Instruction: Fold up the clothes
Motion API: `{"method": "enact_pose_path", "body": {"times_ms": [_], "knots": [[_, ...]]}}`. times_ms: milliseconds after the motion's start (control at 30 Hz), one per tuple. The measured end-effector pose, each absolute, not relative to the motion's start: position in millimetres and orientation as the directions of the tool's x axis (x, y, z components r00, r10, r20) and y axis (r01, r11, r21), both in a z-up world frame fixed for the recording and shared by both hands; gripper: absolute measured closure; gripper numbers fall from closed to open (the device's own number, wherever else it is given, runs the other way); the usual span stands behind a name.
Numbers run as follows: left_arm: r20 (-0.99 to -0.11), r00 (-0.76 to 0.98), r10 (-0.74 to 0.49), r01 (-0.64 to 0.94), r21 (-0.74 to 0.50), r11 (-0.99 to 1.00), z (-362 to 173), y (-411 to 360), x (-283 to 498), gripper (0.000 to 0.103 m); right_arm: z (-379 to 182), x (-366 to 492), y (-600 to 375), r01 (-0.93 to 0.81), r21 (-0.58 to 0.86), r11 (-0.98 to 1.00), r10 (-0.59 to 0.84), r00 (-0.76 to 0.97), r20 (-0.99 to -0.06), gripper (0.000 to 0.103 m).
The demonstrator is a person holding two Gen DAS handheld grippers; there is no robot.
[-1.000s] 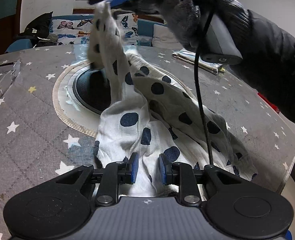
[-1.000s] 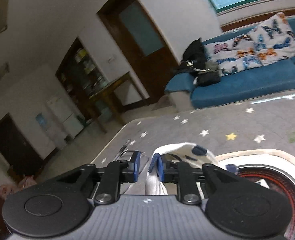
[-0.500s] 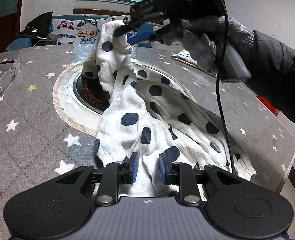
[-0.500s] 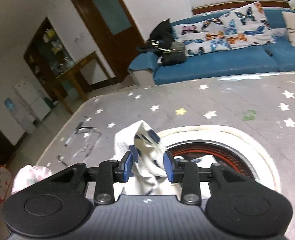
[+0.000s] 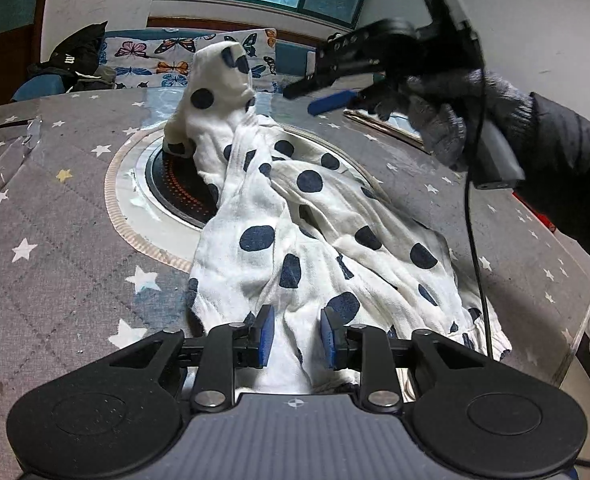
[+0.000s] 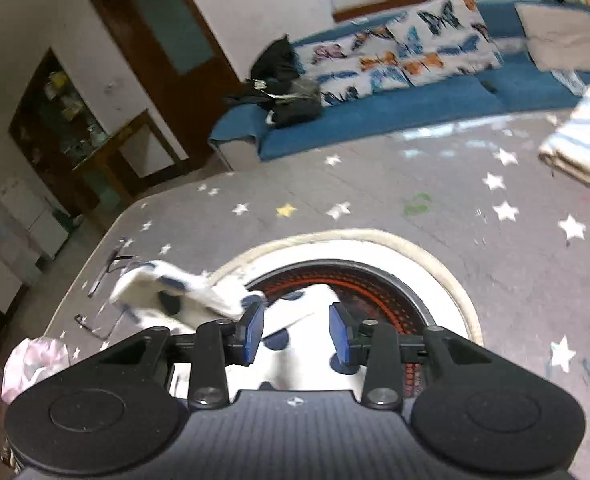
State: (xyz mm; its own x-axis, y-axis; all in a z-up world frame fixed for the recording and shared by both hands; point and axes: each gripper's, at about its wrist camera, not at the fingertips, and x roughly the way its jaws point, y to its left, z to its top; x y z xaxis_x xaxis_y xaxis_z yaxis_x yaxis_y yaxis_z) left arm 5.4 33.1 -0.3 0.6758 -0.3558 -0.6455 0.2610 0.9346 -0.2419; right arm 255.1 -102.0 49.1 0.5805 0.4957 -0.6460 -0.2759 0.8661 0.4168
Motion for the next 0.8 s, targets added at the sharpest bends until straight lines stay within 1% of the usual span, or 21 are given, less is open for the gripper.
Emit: {"method": "enact_pose_path", "body": {"times_ms": [167,333,400,467,567,733,800], "knots": [[-0.647,0.674,-0.356,0.26,-0.243,0.935,1,31,5,0.07,34,270,-95,-0.274,0.425,0.863,0.502,0.564,-0.656,0.067],[-0.649,0.673,-0.355,0.259,-0.242,0.935,2,30,4,0.069,18,285,-85,-0.269,0.412,0.87,0.491,0.55,-0.676,0.066],[-0.649,0.673,-0.354,0.26,-0.241,0.935,3,30,3,0.069,13,288,-85,-0.266,0.413,0.871,0.489,0.544,-0.682,0.068],[-0.65,0.673,-0.354,0.26,-0.24,0.935,3,30,3,0.069,12,287,-86,-0.268,0.415,0.869,0.493,0.544,-0.679,0.091],[-0.651,0.673,-0.352,0.26,-0.238,0.936,3,29,3,0.069,17,284,-91,-0.263,0.415,0.871,0.488,0.563,-0.667,0.1],[-0.652,0.674,-0.349,0.261,-0.232,0.937,3,27,3,0.066,29,282,-99,-0.264,0.41,0.873,0.482,0.59,-0.648,0.1],[-0.652,0.674,-0.347,0.261,-0.229,0.938,3,27,2,0.066,30,284,-100,-0.253,0.4,0.881,0.467,0.599,-0.65,0.096]]}}
